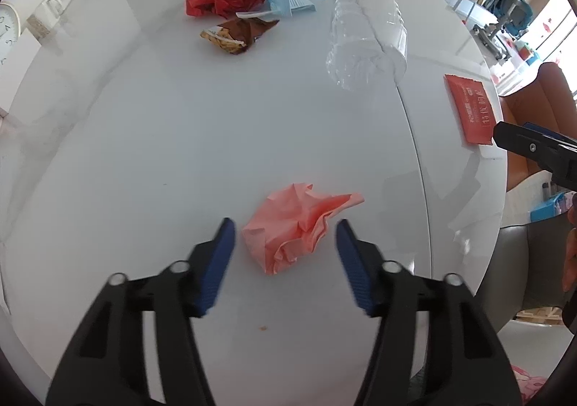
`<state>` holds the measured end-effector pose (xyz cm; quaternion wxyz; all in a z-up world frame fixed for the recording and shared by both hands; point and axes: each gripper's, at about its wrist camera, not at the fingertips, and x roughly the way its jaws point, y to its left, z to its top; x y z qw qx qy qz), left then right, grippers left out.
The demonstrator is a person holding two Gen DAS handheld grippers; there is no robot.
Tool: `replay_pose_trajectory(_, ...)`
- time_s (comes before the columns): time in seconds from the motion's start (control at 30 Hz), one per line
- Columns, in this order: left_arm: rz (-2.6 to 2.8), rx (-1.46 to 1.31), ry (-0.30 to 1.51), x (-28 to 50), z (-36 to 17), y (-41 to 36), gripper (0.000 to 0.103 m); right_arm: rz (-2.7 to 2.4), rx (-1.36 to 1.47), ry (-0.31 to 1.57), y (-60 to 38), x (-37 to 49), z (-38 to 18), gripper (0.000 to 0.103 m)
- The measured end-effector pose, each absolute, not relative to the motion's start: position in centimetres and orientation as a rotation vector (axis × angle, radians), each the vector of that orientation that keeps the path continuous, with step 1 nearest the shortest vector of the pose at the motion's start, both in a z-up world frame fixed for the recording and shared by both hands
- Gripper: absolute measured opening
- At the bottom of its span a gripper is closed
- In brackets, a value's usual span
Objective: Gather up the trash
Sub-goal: 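Grasp the pink cloth with the left tool while the right tool grasps the red snack packet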
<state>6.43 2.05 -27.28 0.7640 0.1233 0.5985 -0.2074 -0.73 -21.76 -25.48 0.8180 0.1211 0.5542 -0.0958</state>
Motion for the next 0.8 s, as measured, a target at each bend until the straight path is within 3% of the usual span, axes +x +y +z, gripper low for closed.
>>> replay_pose_trajectory(0.13, -0.451, 0.277, 1.307, 6.8, -27.6, 2.0, 0.038, -0.214, 0.265, 1.177, -22.1, -0.7, -25.7, 0.101)
replay_pose_trajectory(0.23, -0.465, 0.286, 1.303, 6.6, -27.4, 1.9, 0.020, -0.219, 0.265, 1.177, -22.2, -0.5, -25.8, 0.101)
replay_pose_trajectory(0.6, -0.492, 0.251, 1.302, 7.0, -27.2, 2.8, 0.018, -0.289, 0.273, 1.201, -22.8, 2.7, -28.2, 0.099)
replay_pose_trajectory(0.63, -0.493, 0.245, 1.303, 6.8, -27.2, 3.0, 0.018, -0.291, 0.260, 1.210, -22.7, 3.0, -28.4, 0.094)
replay_pose_trajectory(0.7, -0.493, 0.231, 1.307, 7.1, -27.2, 3.5, 0.018, -0.274, 0.247, 1.230, -22.6, 3.5, -28.8, 0.075)
replay_pose_trajectory(0.73, -0.492, 0.228, 1.310, 7.2, -27.2, 3.6, 0.018, -0.278, 0.224, 1.224, -22.5, 3.5, -28.7, 0.071)
replay_pose_trajectory(0.8, -0.492, 0.222, 1.313, 7.4, -27.2, 3.7, 0.018, -0.273, 0.177, 1.223, -22.2, 3.5, -28.5, 0.049)
